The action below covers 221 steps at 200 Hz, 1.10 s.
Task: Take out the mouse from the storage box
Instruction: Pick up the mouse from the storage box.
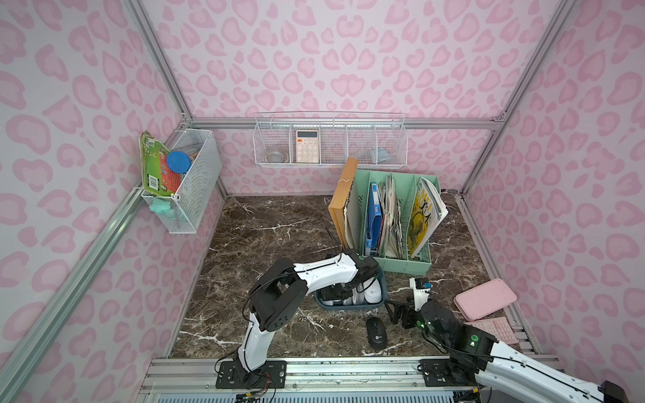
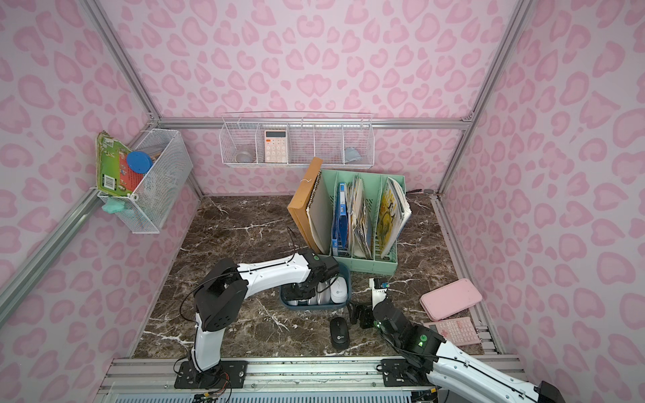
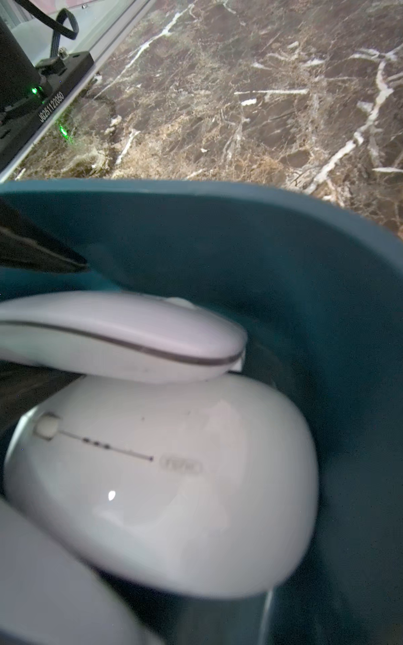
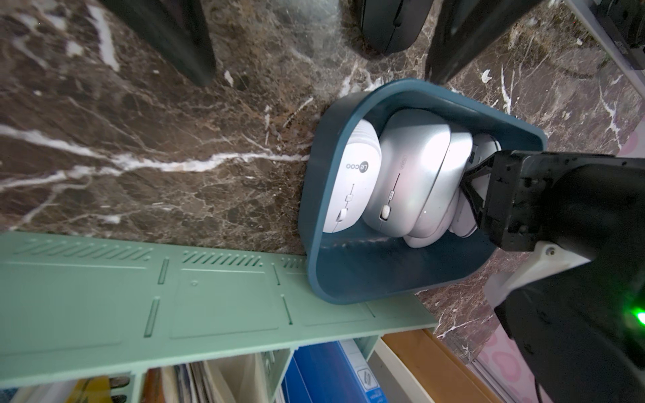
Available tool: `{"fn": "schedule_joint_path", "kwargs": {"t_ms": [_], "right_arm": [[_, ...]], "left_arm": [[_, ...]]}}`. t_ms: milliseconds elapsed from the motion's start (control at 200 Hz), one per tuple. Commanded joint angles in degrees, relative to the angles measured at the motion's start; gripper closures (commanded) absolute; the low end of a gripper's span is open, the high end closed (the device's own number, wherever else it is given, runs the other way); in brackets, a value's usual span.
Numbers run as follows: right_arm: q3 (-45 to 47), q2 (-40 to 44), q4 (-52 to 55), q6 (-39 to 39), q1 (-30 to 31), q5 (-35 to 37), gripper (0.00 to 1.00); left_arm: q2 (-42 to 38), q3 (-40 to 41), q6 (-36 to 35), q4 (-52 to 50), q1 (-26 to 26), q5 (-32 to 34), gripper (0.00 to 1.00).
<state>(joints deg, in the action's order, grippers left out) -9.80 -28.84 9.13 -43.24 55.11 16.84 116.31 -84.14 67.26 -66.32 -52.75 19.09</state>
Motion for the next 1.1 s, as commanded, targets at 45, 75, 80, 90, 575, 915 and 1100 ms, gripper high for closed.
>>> {"fn": "schedule_joint_path", "kwargs": {"t_ms": [45, 75, 80, 90, 575, 915, 1100], "right_arm": [[0.0, -0.3, -1.2, 0.8, -0.2, -0.4, 0.02], [0.0, -0.3, -1.2, 0.8, -0.2, -0.3, 0.02], [0.0, -0.3, -1.2, 0.8, -0.2, -0.3, 0.02], [0.0, -0.3, -1.2, 0.8, -0.2, -0.4, 0.02], [0.0, -0.6, -1.3, 0.7, -0.5, -0.7, 0.02], [-2.1, -4.3, -1.8, 0.8, -0.6, -0.9, 0.02], [-3.9, -8.8, -3.1, 0.9, -0.6, -0.9, 0.02]], "left_arm": [[0.5, 0.0, -1.3, 3.0, 0.2, -1.0, 0.63], [0.4, -0.1, -1.4, 3.0, 0.2, -0.9, 0.64], [0.4, -0.1, -1.4, 3.0, 0.2, -0.9, 0.65], [0.3, -0.1, -1.4, 3.1, 0.2, -0.9, 0.65], [-4.9, -2.2, -3.9, 0.8, -2.5, 3.3, 0.77], [-15.8, 1.3, -3.7, -2.3, -4.4, 4.7, 0.81], [-25.0, 7.0, -2.5, -5.5, -4.7, 4.9, 0.82]]}}
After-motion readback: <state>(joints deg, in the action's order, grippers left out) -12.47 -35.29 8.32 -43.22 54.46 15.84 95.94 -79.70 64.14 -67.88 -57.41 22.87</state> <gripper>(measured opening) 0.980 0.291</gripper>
